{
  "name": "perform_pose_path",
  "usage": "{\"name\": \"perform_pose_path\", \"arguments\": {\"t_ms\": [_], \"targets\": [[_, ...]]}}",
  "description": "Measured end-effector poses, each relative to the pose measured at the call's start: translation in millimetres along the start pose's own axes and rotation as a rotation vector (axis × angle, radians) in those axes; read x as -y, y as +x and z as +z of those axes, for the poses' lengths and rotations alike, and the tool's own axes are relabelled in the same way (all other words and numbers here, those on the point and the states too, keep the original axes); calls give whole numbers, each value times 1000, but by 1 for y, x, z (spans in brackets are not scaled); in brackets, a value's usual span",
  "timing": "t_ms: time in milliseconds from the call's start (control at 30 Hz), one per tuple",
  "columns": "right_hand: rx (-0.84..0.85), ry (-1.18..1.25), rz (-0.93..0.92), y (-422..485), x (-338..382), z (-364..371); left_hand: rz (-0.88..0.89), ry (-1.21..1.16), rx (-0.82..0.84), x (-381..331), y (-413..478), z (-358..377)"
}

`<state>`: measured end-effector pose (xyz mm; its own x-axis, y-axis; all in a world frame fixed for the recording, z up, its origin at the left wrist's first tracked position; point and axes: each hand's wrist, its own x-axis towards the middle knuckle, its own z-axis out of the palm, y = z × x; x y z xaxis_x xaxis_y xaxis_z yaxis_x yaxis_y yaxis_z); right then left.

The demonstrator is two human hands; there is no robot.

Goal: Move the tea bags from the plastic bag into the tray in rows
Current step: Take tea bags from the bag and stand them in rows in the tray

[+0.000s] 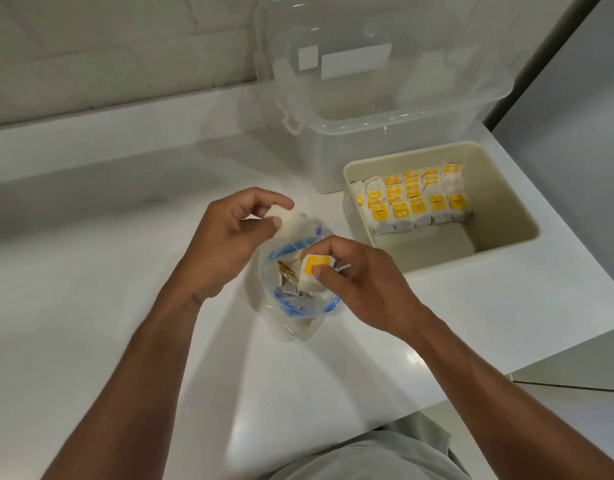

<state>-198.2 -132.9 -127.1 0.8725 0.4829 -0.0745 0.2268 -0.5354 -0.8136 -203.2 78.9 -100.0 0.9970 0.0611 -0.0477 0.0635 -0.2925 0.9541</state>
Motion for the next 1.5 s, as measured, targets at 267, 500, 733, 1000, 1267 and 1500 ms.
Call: {"name": "perform_pose_path", "arguments": {"t_ms": [267, 500, 733, 1000, 1267, 1500], "targets": [[-1, 177, 21, 9, 23, -22, 4, 118, 61, -3, 13, -1], [-72, 94, 99, 29, 21, -29, -30, 51, 211, -11, 16, 5], [-65, 134, 90, 30, 26, -56, 16, 0, 254, -27, 27, 4], [-80, 236, 29, 31, 20, -118, 111, 17, 266, -75, 53, 28], [-47, 184, -39, 42, 2, -170, 133, 1, 256, -104, 74, 67], [-2, 169, -43, 54, -41, -198, 58, 31, 227, -103, 93, 108]]}}
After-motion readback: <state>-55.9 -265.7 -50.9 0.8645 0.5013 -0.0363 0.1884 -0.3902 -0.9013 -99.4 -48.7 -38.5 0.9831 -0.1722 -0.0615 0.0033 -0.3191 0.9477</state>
